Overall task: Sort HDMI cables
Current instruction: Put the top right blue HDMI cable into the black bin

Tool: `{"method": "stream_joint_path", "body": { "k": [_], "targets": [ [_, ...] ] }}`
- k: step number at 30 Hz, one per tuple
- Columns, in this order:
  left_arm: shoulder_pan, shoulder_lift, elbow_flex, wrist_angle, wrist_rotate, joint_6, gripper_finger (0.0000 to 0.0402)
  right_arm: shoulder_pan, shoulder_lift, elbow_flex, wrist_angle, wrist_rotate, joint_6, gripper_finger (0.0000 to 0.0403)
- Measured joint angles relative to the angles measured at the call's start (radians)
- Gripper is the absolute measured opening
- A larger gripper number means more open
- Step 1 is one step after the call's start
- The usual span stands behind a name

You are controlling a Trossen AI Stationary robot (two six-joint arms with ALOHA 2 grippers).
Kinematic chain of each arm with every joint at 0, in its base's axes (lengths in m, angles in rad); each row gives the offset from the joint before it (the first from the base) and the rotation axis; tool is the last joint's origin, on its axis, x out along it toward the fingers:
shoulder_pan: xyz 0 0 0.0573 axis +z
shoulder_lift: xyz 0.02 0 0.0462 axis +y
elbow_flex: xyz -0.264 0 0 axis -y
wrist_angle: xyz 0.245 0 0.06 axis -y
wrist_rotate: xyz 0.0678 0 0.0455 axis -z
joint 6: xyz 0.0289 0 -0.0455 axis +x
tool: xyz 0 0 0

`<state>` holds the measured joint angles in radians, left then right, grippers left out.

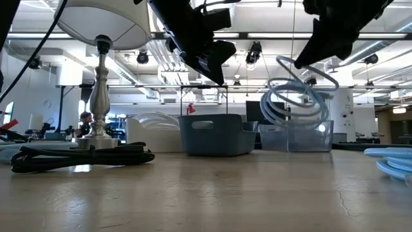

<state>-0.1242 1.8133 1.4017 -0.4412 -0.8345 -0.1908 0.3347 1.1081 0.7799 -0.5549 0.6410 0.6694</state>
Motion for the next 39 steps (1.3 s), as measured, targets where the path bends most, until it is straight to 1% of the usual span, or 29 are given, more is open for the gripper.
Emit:
{"method": "stream_joint_path", "body": {
  "k": [2, 5, 8, 10, 18, 23, 29, 35, 39],
  "targets": [
    [0.000, 0.000, 0.000, 0.000, 0.002, -0.001, 0.0174, 0.000, 0.003, 0.000, -0.009, 0.064, -0.034, 0.0013],
    [0.000, 0.000, 0.000, 0.001, 0.011, -0.005, 0.0174, -0.001, 0.012, -0.004, -0.030, 0.192, -0.099, 0.0013],
    [0.000, 0.000, 0.000, 0.001, 0.011, -0.018, 0.0174, -0.001, 0.022, -0.008, -0.051, 0.349, -0.095, 0.0013],
    [0.000, 0.000, 0.000, 0.001, 0.012, -0.021, 0.0174, -0.002, 0.027, -0.010, -0.052, 0.429, -0.092, 0.0013],
    [0.000, 0.000, 0.000, 0.005, 0.012, -0.028, 0.0174, -0.004, 0.027, -0.021, -0.045, 0.556, -0.089, 0.0013],
    [0.000, 0.000, 0.000, 0.013, 0.011, -0.047, 0.0174, -0.050, 0.028, -0.058, -0.039, 0.567, 0.002, 0.0013],
    [-0.001, 0.000, 0.000, 0.016, 0.011, -0.048, 0.0174, -0.137, 0.028, -0.136, -0.011, 0.565, 0.022, 0.0013],
    [0.005, 0.000, 0.000, 0.030, 0.011, -0.047, 0.0174, -0.214, 0.028, -0.186, 0.116, 0.565, -0.043, 0.0013],
    [0.010, 0.000, 0.000, 0.035, 0.011, -0.046, 0.0174, -0.243, 0.028, -0.230, 0.297, 0.543, -0.092, 0.0013]
  ]
}}
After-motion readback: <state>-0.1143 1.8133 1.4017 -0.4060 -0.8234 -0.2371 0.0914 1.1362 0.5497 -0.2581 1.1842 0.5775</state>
